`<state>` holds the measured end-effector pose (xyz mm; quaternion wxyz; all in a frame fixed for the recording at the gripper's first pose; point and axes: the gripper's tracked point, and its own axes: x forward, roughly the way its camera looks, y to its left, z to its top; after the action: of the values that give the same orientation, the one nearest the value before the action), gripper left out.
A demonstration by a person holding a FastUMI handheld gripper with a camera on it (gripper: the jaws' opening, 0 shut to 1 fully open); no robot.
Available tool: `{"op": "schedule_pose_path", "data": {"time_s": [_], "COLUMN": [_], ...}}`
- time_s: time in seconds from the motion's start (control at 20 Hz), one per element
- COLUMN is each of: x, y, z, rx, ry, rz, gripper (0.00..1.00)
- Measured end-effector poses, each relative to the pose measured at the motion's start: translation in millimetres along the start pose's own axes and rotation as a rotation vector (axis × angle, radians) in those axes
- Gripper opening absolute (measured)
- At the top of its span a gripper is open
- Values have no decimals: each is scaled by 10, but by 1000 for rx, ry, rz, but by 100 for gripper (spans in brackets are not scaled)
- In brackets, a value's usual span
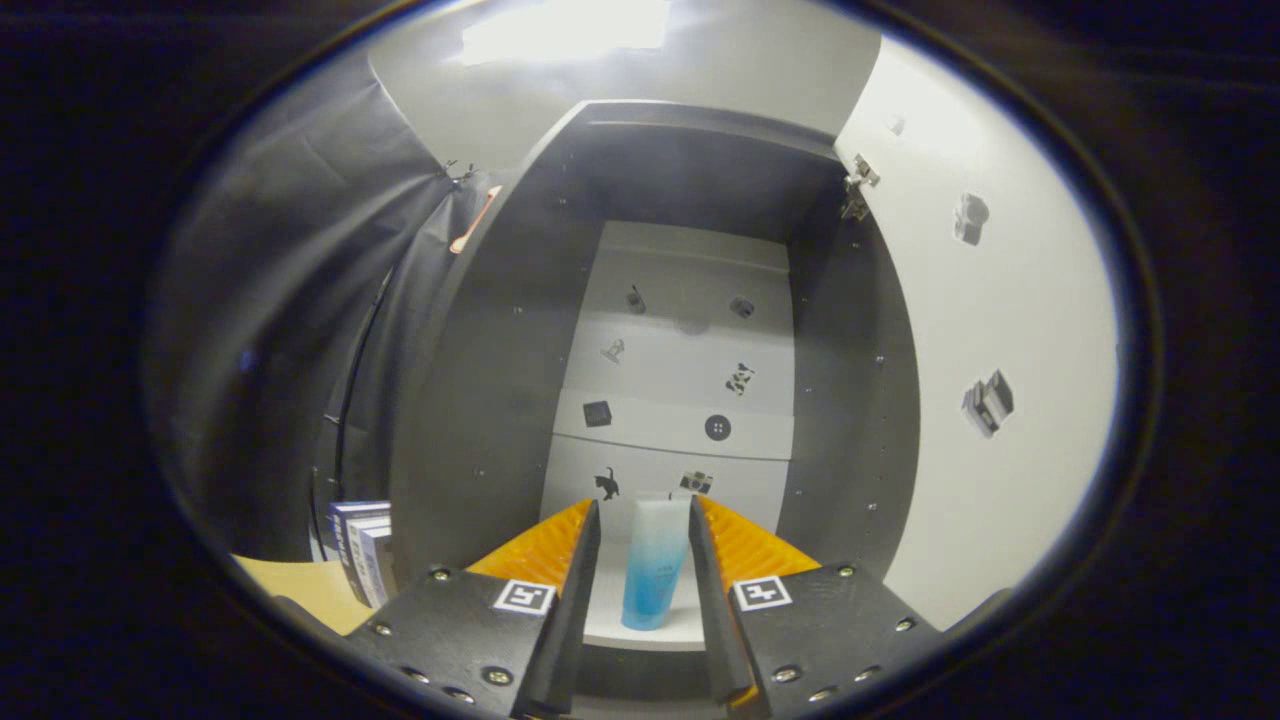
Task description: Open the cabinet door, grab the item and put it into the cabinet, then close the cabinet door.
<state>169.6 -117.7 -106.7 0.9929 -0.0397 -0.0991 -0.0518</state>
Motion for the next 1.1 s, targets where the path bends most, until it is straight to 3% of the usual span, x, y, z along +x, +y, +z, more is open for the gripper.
{"op": "schedule_pose_path", "data": {"time_s": [0.3, 0.55, 0.8, 1.0, 1.1], "x": [-689, -1333, -1941, -2506, -2697], "y": [-374, -908, -1450, -2079, -2099], "z": [575, 1222, 1533, 1723, 1868], "rx": [0, -39, -88, -85, -38], "ry": [87, 64, 87, 87, 60], "rz": [-68, -206, -360, -559, -566], "gripper": [50, 69, 68, 68, 68]}}
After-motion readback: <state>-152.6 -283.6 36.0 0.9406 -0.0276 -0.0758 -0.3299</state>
